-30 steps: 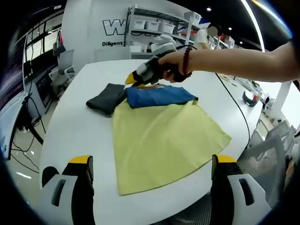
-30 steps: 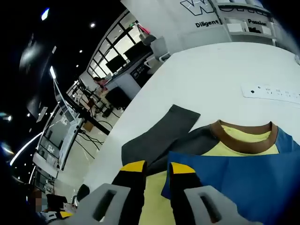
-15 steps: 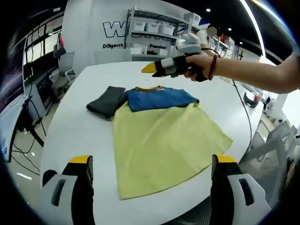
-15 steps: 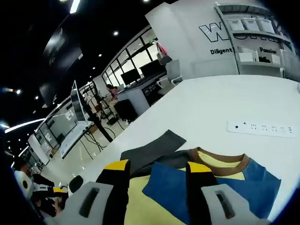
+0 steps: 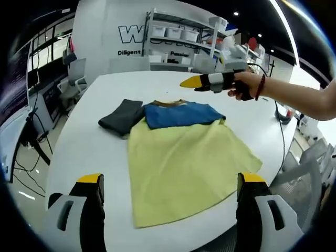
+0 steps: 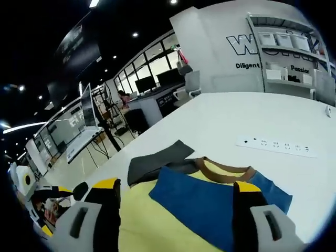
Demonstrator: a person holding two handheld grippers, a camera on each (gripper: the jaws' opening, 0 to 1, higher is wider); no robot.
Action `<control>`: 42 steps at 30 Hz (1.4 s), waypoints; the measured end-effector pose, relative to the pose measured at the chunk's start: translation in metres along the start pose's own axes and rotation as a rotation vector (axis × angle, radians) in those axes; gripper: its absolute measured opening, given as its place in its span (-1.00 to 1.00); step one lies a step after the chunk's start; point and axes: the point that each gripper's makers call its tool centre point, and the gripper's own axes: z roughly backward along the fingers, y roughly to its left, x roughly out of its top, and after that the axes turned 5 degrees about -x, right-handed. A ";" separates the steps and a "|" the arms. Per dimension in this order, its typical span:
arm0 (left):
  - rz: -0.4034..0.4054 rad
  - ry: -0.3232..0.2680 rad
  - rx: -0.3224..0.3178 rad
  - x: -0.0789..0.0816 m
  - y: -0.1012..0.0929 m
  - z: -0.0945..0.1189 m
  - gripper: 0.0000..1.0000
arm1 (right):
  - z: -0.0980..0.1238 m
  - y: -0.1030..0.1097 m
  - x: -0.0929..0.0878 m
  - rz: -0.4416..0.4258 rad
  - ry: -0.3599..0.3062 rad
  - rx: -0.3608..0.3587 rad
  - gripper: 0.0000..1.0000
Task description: Fold the garment on the visible template until the final outline fits inside the template.
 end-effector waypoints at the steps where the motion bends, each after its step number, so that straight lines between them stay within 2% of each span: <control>1: 0.000 -0.001 0.001 0.000 0.000 0.000 0.99 | 0.001 -0.001 0.000 -0.002 -0.002 -0.002 0.83; 6: 0.009 -0.001 -0.002 0.001 0.001 -0.001 0.99 | 0.018 -0.005 -0.012 -0.015 -0.008 -0.015 0.98; 10: 0.010 0.002 0.010 0.001 0.003 0.000 0.99 | 0.031 -0.009 -0.022 -0.035 0.000 -0.025 0.98; 16: 0.026 -0.005 0.017 0.000 0.005 0.001 0.99 | 0.057 -0.020 -0.041 -0.038 0.024 -0.076 0.97; 19: 0.028 -0.004 0.010 -0.001 0.004 0.002 0.99 | 0.070 -0.024 -0.053 -0.046 0.044 -0.090 0.91; 28: 0.022 0.016 -0.005 -0.008 0.000 0.002 0.99 | 0.110 -0.034 -0.094 -0.077 0.101 -0.123 0.88; 29: 0.023 0.022 -0.008 -0.010 -0.001 0.001 0.99 | 0.116 -0.035 -0.101 -0.076 0.119 -0.128 0.87; 39: 0.053 0.062 0.004 -0.025 0.004 0.002 0.99 | 0.136 -0.029 -0.126 -0.112 0.152 -0.132 0.83; 40: 0.071 0.090 0.000 -0.031 0.004 0.002 0.99 | 0.138 -0.027 -0.130 -0.112 0.157 -0.132 0.81; 42: 0.075 0.106 0.007 -0.037 0.005 0.001 0.99 | 0.140 -0.027 -0.134 -0.111 0.169 -0.133 0.79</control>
